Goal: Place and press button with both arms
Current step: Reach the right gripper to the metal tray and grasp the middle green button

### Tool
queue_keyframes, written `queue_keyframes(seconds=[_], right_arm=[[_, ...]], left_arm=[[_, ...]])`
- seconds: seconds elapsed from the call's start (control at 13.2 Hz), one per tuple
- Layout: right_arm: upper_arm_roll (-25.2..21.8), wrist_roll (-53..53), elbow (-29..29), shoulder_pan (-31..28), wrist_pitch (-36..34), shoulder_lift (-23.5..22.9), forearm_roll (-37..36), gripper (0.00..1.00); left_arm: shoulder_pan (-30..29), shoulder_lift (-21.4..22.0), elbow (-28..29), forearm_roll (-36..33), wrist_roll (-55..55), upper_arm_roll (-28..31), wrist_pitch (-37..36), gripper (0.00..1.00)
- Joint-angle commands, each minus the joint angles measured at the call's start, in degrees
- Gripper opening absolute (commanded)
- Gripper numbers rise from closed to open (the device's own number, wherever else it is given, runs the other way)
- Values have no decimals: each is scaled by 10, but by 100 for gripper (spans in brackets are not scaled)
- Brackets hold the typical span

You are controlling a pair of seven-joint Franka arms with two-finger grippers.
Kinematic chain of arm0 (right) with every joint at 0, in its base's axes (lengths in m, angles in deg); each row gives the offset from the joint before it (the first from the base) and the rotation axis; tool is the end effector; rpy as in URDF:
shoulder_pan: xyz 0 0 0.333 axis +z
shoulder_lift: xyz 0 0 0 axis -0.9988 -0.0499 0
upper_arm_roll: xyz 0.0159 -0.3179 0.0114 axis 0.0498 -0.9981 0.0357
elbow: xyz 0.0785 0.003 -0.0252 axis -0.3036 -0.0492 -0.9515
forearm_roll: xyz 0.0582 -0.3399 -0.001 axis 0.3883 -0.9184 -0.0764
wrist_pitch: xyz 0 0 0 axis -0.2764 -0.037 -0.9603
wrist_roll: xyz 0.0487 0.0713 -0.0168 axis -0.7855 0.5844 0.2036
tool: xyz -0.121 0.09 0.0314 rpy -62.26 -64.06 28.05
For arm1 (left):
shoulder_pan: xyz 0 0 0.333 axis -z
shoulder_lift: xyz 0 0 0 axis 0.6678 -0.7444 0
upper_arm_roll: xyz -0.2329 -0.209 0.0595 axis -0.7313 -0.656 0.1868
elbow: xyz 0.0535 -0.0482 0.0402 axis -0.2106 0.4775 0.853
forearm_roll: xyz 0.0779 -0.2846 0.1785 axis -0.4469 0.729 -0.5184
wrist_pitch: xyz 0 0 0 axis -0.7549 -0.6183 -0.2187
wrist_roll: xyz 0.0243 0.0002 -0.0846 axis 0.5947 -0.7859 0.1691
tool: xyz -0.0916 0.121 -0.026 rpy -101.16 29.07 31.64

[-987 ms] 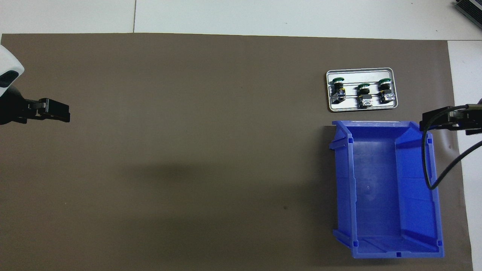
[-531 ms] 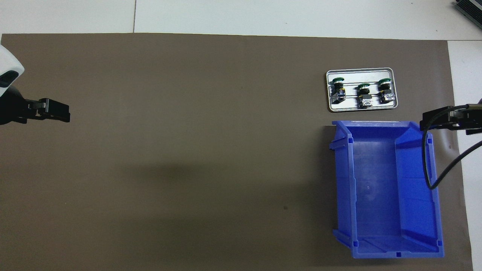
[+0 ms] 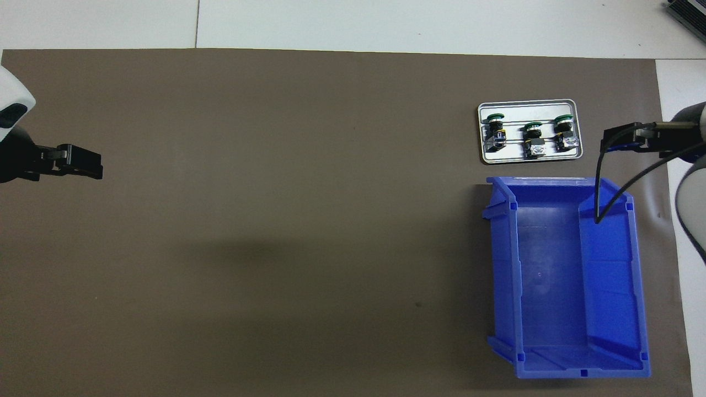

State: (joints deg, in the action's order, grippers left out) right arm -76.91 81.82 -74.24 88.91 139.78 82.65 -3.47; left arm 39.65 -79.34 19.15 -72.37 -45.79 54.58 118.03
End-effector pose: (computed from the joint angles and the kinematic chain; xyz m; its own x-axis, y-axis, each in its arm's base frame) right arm 0.5640 -0.0308 0.5224 0.9836 -0.1075 0.1447 -0.1124 -0.9933 0.0266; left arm 0.5137 -0.0278 0.5528 0.9994 -0.0298 0.0188 -0.0294 -0.9994 -0.0202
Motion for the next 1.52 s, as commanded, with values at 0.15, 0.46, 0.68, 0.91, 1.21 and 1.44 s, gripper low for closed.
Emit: queue_keyframes(seconds=[0.15, 0.46, 0.68, 0.91, 1.21, 1.44], right_arm=[[2, -21, 19, -6, 164, -142, 20, 100], [5, -41, 7, -4, 240, -197, 41, 100], [5, -71, -29, -5, 294, -212, 50, 100], [6, -72, -35, -4, 325, -230, 50, 96], [6, -95, -51, -5, 334, -239, 50, 86], [7, -96, -76, -5, 361, -238, 50, 71]], left_arm=[[-6, 17, 19, 6, 1, -2, 8, 100], [-5, 17, 19, 6, 3, -2, 8, 100], [6, 17, 19, 6, 4, -3, 8, 100], [2, 16, 19, 6, 2, -3, 15, 100], [4, 16, 20, 6, -21, -5, 15, 100], [4, 17, 20, 27, -48, -6, 10, 100]])
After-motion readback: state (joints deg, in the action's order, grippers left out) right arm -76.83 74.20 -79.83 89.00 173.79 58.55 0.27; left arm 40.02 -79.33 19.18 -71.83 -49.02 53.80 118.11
